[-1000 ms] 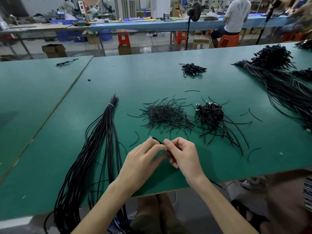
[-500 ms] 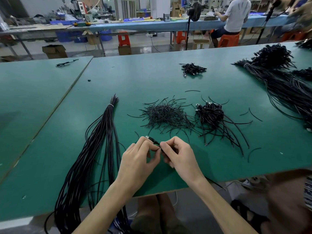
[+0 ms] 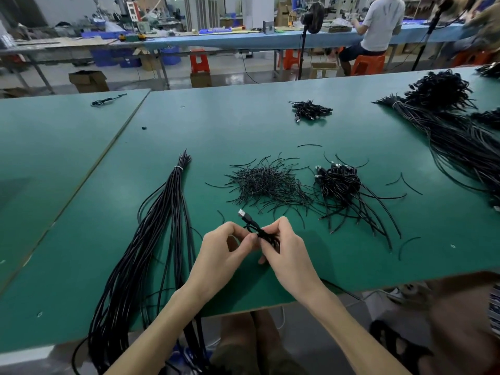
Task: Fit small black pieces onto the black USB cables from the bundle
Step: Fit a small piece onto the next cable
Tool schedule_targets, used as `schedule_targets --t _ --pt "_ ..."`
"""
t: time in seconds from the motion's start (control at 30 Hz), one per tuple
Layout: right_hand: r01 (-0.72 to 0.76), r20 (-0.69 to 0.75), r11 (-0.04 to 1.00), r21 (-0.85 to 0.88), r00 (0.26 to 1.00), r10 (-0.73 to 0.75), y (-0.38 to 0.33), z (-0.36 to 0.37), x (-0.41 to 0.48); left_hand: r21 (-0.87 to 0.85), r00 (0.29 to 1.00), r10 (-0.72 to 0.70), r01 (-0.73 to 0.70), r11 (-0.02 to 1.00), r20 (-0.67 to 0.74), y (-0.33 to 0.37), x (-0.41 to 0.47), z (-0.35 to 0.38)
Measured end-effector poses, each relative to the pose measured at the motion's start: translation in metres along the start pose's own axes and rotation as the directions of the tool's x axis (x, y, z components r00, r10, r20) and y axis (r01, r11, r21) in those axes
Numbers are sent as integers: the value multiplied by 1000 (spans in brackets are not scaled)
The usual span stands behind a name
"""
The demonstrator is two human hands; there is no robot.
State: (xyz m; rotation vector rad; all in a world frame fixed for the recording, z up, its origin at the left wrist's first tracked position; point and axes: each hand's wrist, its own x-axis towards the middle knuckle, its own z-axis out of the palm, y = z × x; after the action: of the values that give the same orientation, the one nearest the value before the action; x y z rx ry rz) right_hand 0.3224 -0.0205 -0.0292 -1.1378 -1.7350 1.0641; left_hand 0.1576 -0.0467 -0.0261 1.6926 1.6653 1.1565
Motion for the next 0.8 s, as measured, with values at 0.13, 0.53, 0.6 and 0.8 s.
schedule_targets --t 0.13,0.53,0.6,0.8 --pt "-7 -22 1000 12 1000 8 0 1 0 -131 990 -110 121 984 84 8 7 -3" --pt "163 -256 986 21 954 -153 0 -4 -1 -704 832 -342 553 445 437 20 12 15" --pt "165 -238 986 11 958 -157 -2 -4 0 -680 852 -322 524 513 413 17 16 13" --pt "118 -94 981 152 990 -105 -5 -12 12 -528 900 -247 414 742 359 7 31 -4"
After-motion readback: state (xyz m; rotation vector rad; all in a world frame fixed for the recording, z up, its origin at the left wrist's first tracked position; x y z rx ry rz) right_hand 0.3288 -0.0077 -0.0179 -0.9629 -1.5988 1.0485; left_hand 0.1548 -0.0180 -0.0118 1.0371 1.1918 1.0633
